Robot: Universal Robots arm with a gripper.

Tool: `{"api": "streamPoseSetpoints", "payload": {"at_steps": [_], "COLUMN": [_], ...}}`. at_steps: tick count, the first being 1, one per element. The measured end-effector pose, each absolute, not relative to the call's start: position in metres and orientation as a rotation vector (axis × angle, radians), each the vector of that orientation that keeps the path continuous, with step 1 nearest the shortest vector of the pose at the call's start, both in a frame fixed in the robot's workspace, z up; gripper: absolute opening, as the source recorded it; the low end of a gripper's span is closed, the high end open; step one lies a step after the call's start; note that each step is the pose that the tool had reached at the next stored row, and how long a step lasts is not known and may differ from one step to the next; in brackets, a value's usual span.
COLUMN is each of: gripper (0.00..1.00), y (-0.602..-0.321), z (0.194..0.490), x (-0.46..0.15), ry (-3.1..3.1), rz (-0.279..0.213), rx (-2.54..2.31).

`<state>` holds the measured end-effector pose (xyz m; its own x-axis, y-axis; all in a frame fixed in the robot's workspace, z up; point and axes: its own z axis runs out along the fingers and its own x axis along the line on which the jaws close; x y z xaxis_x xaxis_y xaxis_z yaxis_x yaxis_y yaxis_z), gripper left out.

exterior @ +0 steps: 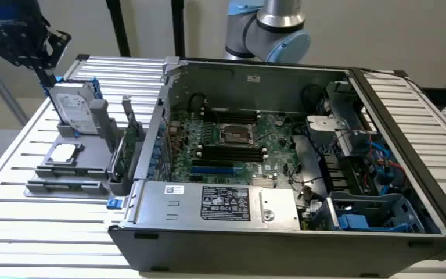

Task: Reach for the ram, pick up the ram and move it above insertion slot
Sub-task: 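Reach for the ram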

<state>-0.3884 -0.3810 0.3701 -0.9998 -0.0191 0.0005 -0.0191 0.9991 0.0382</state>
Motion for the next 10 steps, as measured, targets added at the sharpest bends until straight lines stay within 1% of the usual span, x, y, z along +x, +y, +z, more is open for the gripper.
{"api": "streamPoseSetpoints", "payload": {"at_steps": [10], "gripper": [0.11], "y": [-0.381], "z": [0.3701], "x": [-0.3884], "ry": [-3.14], "rz": [-0.06], "rx": [0.03]}}
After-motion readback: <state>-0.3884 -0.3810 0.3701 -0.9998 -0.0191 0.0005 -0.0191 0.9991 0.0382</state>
